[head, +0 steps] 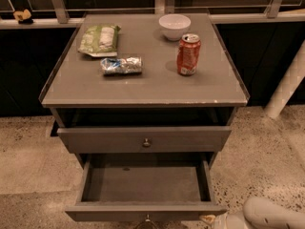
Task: Close middle drawer
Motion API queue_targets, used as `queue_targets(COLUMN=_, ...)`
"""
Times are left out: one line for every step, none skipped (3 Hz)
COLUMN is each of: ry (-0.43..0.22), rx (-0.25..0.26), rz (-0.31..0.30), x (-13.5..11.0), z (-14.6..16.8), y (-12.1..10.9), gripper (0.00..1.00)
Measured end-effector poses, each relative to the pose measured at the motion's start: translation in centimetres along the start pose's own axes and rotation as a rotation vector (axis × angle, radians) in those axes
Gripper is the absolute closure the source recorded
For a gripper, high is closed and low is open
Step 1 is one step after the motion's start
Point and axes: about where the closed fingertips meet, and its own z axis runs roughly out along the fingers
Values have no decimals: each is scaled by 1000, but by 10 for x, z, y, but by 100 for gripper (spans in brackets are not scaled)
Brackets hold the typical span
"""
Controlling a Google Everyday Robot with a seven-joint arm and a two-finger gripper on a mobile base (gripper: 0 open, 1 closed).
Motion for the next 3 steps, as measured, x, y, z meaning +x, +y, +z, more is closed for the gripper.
queue_targets(ry=-28, rx=32, rz=62, x=-15, z=-6, y=-40, gripper=0)
queue_targets(ry=-48, rx=90, rz=118, x=-35, z=-22, y=-83, gripper=0)
queue_targets(ry=-48, rx=90, rz=118, x=-35, z=-22, y=-83, gripper=0)
